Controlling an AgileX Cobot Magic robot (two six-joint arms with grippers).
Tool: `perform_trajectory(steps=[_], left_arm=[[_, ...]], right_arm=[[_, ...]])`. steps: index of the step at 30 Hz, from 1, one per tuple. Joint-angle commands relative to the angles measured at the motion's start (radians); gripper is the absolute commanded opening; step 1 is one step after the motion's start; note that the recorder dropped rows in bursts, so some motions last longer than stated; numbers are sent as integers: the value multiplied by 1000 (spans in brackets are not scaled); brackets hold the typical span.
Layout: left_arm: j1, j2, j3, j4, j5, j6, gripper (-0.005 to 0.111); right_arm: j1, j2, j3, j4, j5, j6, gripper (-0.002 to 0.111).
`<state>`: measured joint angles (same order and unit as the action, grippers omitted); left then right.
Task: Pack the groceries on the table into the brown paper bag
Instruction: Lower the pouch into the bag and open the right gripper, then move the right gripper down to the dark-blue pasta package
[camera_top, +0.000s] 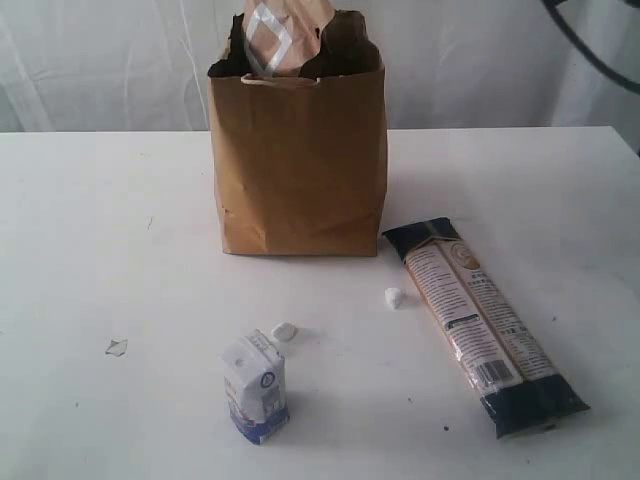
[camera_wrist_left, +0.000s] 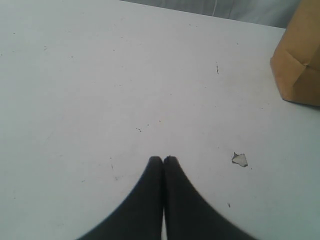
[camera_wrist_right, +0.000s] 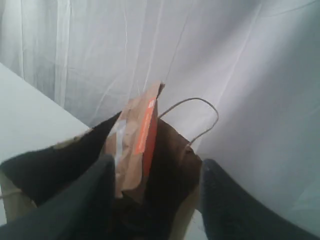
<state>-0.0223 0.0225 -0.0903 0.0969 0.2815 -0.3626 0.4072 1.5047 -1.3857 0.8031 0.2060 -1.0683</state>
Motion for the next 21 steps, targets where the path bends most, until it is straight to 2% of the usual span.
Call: perform_trajectory(steps=[1,8,12,15,19,21], left_arm=[[5,-4,9,-6,-1,0,0],[5,-4,9,-6,-1,0,0],[5,-4,9,-6,-1,0,0],[5,-4,9,-6,-1,0,0],[5,-4,9,-6,-1,0,0],[5,-4,9,-6,-1,0,0]], right_arm=[[-72,-97,24,-240,174,26,35],[-187,-154,26,-841,514,481,12],[-255,-138,30,-1102,720,703,3],[-308,-125,39,-1172,820,849,2],[-345,-118,87,-1139,835,1068,2],[-347,-114,119,-1092,834,1098,2]])
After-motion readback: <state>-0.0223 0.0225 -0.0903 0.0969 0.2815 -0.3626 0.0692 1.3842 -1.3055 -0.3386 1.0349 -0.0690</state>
